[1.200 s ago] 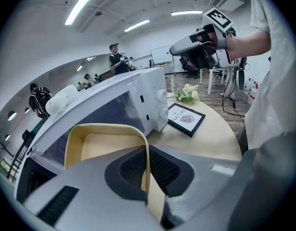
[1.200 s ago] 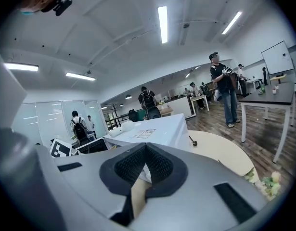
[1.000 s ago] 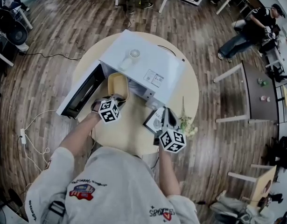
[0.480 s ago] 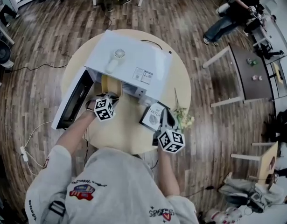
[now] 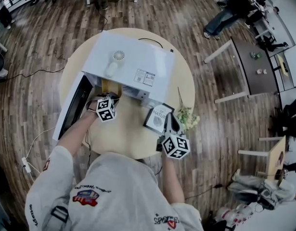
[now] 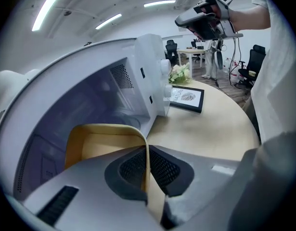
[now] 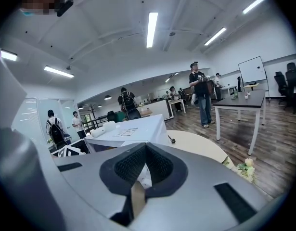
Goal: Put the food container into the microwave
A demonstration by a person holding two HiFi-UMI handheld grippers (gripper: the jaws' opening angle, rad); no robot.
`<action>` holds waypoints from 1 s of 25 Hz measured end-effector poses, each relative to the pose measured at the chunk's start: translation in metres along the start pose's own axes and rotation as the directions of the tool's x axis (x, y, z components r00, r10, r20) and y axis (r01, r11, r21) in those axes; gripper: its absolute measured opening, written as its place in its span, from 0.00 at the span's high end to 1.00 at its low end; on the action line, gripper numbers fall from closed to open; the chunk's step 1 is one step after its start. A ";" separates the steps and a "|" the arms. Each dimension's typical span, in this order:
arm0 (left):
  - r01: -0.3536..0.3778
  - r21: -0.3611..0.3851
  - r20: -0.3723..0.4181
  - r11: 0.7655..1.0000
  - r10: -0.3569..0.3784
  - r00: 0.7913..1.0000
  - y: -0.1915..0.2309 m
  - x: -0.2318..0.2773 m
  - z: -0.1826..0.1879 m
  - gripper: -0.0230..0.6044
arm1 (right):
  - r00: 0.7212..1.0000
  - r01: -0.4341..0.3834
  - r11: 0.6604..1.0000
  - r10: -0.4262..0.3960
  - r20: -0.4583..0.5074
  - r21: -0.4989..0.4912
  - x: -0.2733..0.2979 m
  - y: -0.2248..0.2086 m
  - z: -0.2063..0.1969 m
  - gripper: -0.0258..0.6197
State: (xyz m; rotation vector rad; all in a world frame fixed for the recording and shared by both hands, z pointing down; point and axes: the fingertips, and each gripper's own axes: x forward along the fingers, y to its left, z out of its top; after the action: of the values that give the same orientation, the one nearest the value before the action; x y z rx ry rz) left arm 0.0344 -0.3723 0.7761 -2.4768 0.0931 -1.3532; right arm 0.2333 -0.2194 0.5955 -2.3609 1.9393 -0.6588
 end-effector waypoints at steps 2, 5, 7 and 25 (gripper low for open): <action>0.021 0.000 -0.003 1.000 -0.021 1.000 0.000 0.003 -0.002 0.95 | 1.000 0.011 1.000 -0.011 -0.001 0.001 0.000 0.000 0.000 0.95; 0.042 0.004 -0.007 0.999 -0.042 0.999 0.002 0.011 -0.006 0.95 | 1.000 0.025 1.000 -0.025 -0.004 0.003 0.000 -0.001 -0.003 0.95; 0.054 0.004 -0.009 0.999 -0.054 0.998 0.003 0.014 -0.008 0.95 | 0.999 0.036 0.999 -0.036 -0.008 0.002 -0.001 0.001 -0.003 0.95; 0.107 0.148 -0.063 0.983 -0.098 0.993 0.016 0.031 -0.018 0.95 | 0.995 0.100 0.995 -0.100 -0.016 -0.003 -0.014 -0.004 -0.014 0.95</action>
State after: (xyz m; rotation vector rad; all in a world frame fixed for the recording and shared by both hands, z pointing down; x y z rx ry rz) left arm 0.0385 -0.3978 0.8055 -2.3469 -0.1221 -1.4154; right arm 0.2300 -0.2014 0.6047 -2.4751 1.8391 -0.6835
